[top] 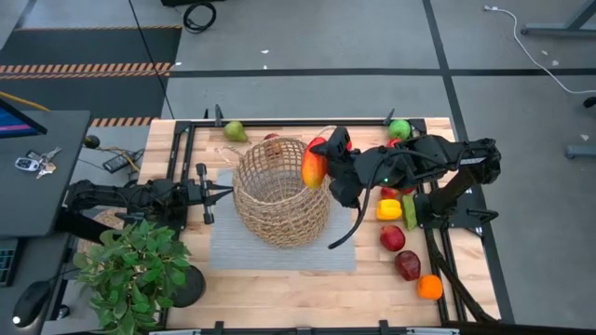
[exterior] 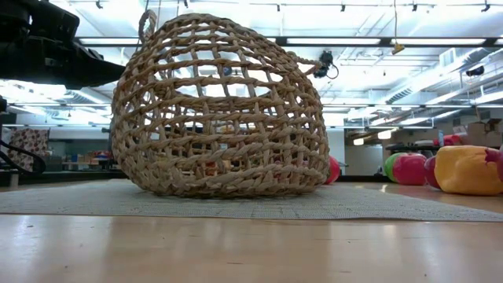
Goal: Build produce basket
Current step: Put the red mango into the brown basket
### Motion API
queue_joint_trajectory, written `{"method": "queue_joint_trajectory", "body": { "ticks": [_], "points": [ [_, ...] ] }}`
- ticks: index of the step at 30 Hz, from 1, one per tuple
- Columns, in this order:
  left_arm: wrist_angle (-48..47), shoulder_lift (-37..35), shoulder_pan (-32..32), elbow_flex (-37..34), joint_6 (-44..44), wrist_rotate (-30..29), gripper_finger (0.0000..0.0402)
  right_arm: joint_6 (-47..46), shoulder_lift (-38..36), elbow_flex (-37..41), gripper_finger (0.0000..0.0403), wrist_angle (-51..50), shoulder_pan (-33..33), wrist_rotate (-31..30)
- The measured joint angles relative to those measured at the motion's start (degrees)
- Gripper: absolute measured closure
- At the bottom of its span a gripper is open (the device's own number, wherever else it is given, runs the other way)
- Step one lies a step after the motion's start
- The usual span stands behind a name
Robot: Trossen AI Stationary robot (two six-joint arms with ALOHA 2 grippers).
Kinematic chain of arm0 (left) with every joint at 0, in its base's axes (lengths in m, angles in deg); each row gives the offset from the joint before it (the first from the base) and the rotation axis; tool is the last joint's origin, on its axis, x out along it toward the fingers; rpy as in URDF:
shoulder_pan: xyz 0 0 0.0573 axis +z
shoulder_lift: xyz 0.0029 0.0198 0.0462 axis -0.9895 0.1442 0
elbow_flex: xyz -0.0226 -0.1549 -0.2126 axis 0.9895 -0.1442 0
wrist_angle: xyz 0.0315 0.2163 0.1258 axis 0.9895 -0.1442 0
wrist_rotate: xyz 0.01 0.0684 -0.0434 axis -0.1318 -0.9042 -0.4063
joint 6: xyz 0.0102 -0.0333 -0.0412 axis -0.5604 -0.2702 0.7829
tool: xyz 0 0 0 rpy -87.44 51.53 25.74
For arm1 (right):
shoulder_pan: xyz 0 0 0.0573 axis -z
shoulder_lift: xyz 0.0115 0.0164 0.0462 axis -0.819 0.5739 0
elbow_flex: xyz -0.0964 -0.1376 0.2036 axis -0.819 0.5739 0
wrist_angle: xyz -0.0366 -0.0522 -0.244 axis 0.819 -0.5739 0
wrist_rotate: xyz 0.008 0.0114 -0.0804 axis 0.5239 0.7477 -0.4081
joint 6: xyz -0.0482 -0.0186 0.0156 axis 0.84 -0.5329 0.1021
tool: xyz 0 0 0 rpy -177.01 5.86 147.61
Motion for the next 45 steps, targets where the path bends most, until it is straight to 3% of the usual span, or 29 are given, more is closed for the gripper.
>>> {"method": "queue_joint_trajectory", "body": {
  "ticks": [6,10,20,25,33,39,45],
  "points": [
    [0.0,0.0,-0.01,0.0,0.0,0.01,0.0369,-25.27,0.04,0.02,0.0105,5.69,2.41,6.09],
    [-0.01,0.0,-0.01,0.0,0.0,0.02,0.0366,-42.15,0.13,0.02,0.0105,8.01,4.05,6.63],
    [0.01,0.0,-0.01,0.0,0.0,0.0,0.0373,-59.54,0.45,8.39,0.0105,16.21,10.62,7.59],
    [0.01,0.01,0.0,0.01,0.0,0.02,0.0366,-69.7,3.52,11.1,0.0108,16.16,16.01,15.78],
    [0.01,0.01,-0.01,0.01,0.0,0.0,0.0373,-72.49,10.65,10.79,0.0109,15.02,22.46,26.02],
    [0.0,0.0,-0.01,0.0,0.0,0.0,0.037,-74.25,16.21,6.82,0.0109,13.26,27.49,35.04],
    [-0.01,0.02,-0.01,0.01,0.0,0.02,0.0366,-73.56,22.92,0.14,0.0109,6.59,29.08,40.11]
  ]
}}
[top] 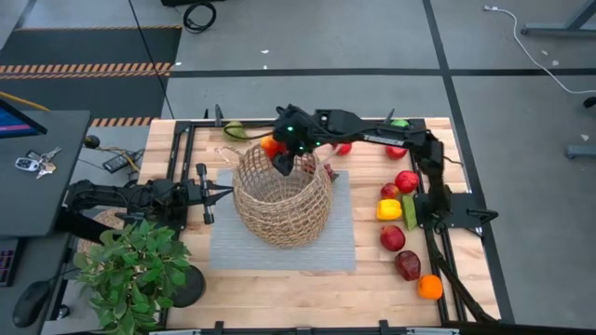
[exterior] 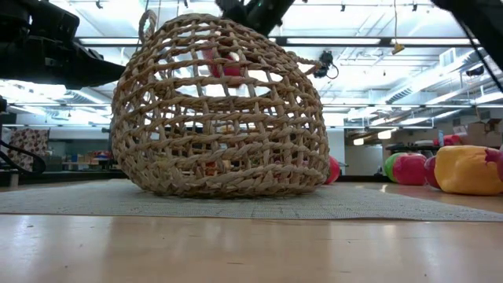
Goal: Build produce basket
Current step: Put the red mango into the brown basket
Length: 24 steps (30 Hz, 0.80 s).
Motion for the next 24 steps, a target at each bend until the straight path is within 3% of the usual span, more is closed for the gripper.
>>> {"method": "queue_joint_trajectory", "body": {
  "ticks": [9,14,24],
  "points": [
    [0.01,-0.01,0.02,-0.01,0.0,-0.02,0.0373,2.82,12.1,-15.89,0.0109,-12.76,0.04,1.8],
    [0.02,-0.02,0.0,-0.01,0.0,0.0,0.0367,3.54,12.21,-14.76,0.0109,-10.94,0.28,6.4],
    [0.04,-0.02,0.0,0.01,0.0,-0.04,0.0374,10.86,16.19,-14.9,0.0107,-9.64,0.15,6.58]
  ]
}}
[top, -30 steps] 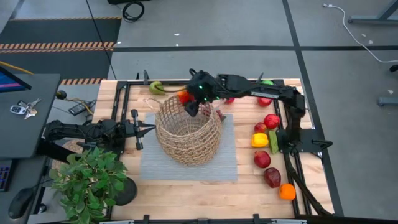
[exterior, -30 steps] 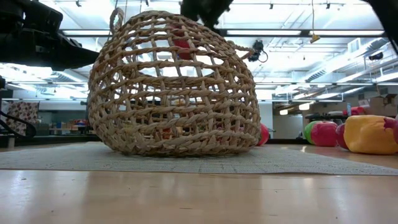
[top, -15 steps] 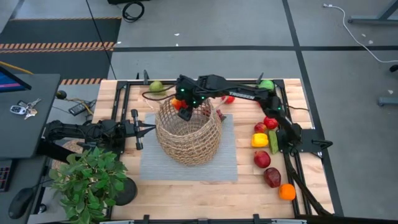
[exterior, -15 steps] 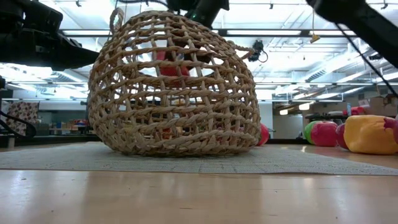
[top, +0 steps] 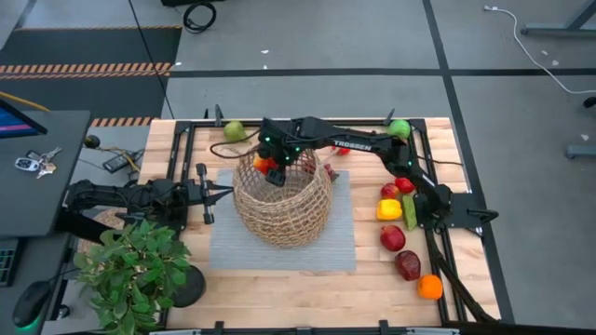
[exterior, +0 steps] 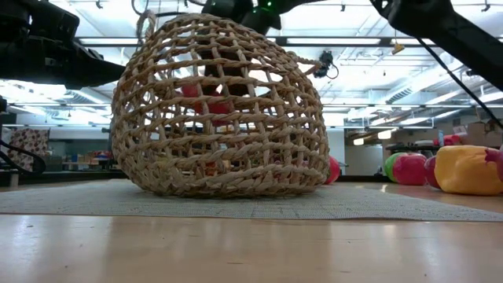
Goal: Build produce basket
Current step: Put the red mango into the brown basket
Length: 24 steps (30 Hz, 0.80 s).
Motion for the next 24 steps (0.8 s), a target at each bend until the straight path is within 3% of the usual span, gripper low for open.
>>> {"method": "queue_joint_trajectory", "body": {
  "ticks": [9,24],
  "points": [
    [0.05,0.66,0.02,-0.02,0.0,0.03,0.0366,1.7,3.55,0.25,0.0106,-0.14,-0.45,1.9],
    [0.04,0.66,0.0,0.0,0.0,0.13,0.0367,13.4,3.28,1.25,0.0105,-2.22,-6.2,-2.6]
  ]
}}
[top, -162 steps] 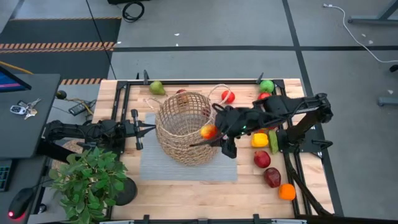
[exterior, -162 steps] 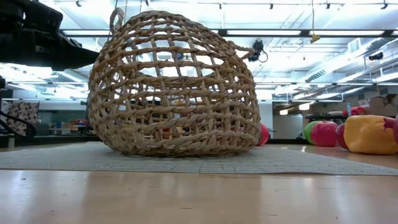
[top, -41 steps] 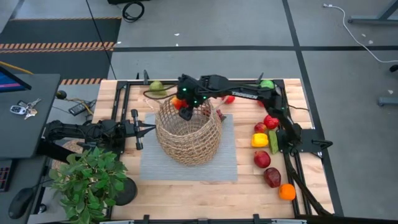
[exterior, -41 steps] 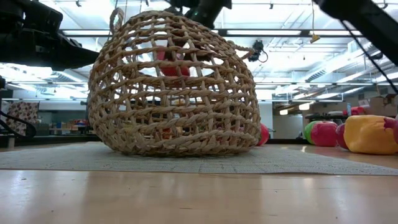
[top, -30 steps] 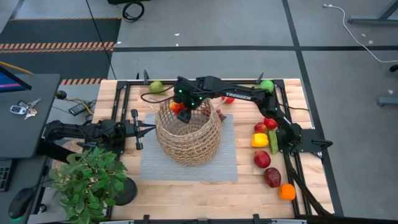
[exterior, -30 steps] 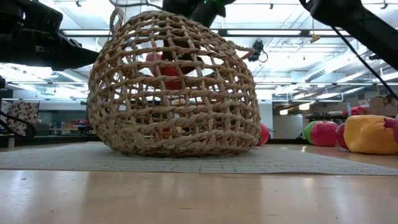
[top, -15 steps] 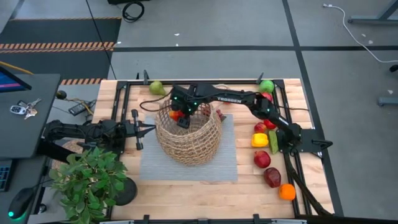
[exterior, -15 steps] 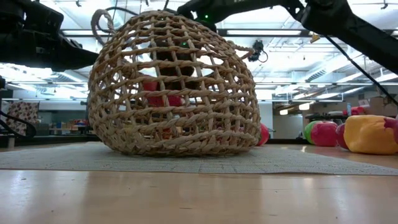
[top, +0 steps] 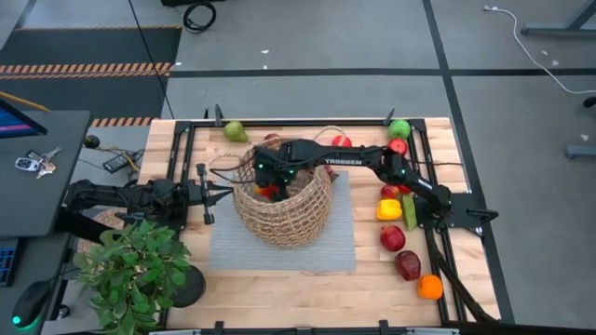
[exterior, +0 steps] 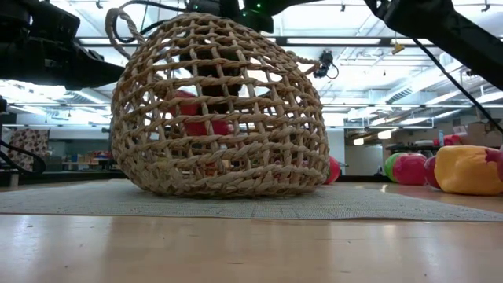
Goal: Build produce basket
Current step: Put the red mango into the brown basket, then adjust the brown basket
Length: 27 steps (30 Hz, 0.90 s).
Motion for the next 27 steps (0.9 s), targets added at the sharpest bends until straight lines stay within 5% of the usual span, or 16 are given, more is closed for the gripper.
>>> {"method": "queue_joint_trajectory", "body": {
  "ticks": [15,27],
  "points": [
    [0.03,0.0,0.0,0.0,0.0,-0.07,0.037,-0.29,-0.06,4.94,0.01,-5.5,-0.84,0.0],
    [0.04,0.0,0.0,0.0,0.0,-0.11,0.0373,-0.93,-0.12,5.2,0.0041,-5.65,-0.84,0.02]
  ]
}}
